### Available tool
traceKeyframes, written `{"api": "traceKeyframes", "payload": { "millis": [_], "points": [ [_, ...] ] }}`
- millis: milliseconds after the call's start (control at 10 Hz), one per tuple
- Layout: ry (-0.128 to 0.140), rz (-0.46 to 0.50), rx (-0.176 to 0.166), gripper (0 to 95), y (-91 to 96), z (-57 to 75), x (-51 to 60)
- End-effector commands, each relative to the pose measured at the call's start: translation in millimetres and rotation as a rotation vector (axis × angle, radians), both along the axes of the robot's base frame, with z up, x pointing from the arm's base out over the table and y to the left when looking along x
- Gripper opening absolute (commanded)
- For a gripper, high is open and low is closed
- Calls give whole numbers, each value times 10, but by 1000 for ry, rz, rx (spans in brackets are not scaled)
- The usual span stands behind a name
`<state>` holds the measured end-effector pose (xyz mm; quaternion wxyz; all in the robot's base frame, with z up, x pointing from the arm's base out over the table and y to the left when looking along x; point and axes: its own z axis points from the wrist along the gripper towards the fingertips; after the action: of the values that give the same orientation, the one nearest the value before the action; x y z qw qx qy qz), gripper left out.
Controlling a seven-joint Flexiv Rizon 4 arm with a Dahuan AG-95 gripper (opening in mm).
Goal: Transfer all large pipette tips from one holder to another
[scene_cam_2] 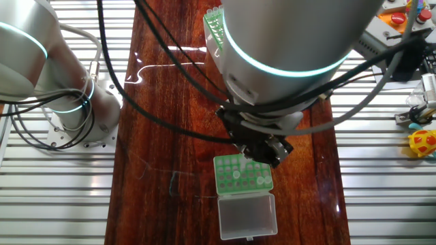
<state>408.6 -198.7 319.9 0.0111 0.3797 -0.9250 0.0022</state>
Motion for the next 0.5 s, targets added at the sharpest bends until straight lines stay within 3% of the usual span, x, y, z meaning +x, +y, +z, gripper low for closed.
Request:
{"api": "traceKeyframes", "payload": {
  "millis": [100,500],
  "points": [
    [-2,-65,-26,0,0,6,11],
    [-2,-59,-34,0,21,-31,136]
  ]
}}
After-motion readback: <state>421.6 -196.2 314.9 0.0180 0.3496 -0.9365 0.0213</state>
